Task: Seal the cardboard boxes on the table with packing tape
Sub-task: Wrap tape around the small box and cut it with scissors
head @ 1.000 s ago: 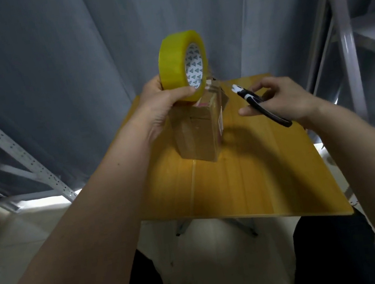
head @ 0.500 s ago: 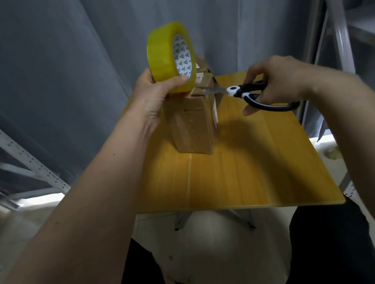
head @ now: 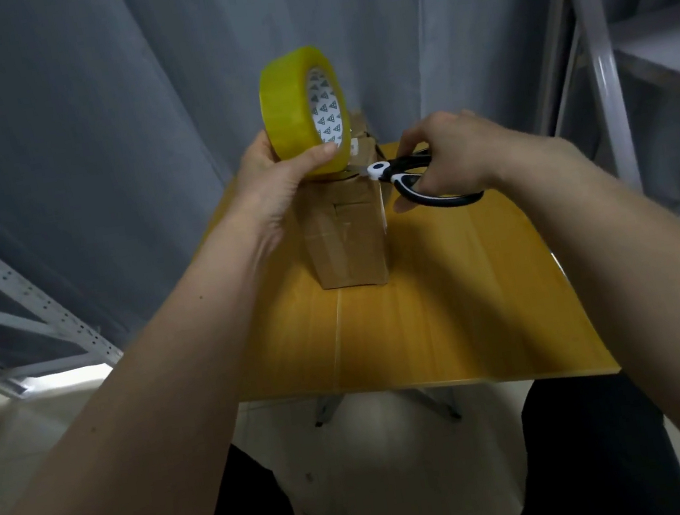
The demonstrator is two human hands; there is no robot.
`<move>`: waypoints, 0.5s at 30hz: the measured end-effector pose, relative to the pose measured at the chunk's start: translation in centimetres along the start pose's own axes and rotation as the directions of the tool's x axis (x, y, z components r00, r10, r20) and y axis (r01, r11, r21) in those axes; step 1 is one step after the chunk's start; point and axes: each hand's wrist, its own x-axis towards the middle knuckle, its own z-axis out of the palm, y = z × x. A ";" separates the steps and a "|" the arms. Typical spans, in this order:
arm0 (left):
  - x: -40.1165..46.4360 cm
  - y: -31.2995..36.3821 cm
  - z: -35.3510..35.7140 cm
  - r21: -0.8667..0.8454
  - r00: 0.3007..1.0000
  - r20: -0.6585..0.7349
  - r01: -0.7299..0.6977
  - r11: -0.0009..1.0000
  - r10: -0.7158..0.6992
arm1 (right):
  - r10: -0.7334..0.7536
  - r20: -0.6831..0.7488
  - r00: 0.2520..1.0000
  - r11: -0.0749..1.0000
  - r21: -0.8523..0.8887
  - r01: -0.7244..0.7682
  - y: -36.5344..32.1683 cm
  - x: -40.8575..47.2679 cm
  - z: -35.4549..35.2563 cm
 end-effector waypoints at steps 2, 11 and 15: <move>0.0 0.0 0.1 0.000 1.000 -0.022 -0.012 1.000 0.012 | 0.002 0.007 1.000 1.000 0.000 -0.002 -0.3 0.4 0.0; 0.1 -0.1 -0.6 -0.005 1.000 -0.021 -0.007 1.000 0.006 | -0.050 -0.046 0.998 0.999 0.002 0.050 -0.3 0.7 0.4; 0.3 -0.1 -1.0 -0.075 1.000 -0.021 -0.007 0.997 0.006 | -0.083 -0.067 0.994 0.995 -0.065 0.079 -0.4 0.5 0.7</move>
